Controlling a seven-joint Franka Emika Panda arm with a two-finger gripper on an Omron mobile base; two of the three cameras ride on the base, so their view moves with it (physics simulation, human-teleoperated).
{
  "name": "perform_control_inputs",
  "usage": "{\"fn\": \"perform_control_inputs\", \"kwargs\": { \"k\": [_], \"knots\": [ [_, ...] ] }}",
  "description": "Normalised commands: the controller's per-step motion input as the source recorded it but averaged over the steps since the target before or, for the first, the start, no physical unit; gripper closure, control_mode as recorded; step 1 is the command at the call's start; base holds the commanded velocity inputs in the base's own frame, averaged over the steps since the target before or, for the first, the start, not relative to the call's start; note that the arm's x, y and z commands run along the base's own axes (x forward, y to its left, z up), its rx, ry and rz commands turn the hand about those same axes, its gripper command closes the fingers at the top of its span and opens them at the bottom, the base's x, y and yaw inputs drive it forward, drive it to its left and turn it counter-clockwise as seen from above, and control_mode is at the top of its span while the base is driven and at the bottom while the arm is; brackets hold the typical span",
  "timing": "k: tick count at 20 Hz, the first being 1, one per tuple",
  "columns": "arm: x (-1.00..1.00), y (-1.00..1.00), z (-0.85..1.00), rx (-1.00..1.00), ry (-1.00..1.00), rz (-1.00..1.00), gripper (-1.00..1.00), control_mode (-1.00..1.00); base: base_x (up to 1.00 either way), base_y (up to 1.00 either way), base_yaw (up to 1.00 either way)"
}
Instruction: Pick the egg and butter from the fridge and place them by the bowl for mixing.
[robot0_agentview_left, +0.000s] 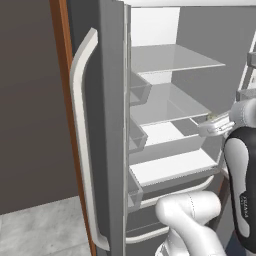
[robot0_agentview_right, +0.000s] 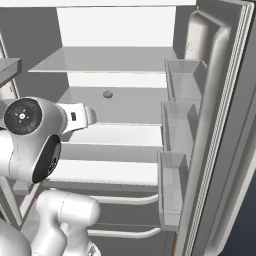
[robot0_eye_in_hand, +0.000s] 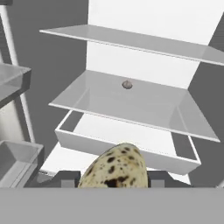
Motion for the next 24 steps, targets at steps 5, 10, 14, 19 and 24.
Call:
{"fn": "perform_control_inputs", "kwargs": {
  "k": [5,10,14,19,24],
  "knots": [
    [0.0,0.0,0.0,0.0,0.0,0.0,1.0,1.0,-0.86,-0.02,0.0],
    [0.0,0.0,0.0,0.0,0.0,0.0,1.0,1.0,-0.97,-0.33,-0.11],
    [0.0,0.0,0.0,0.0,0.0,0.0,1.0,1.0,-0.61,-0.14,-0.64],
    [0.0,0.0,0.0,0.0,0.0,0.0,1.0,1.0,-0.39,0.0,-0.87],
    [0.0,0.0,0.0,0.0,0.0,0.0,1.0,1.0,-0.23,0.03,-0.98]
  ]
}}
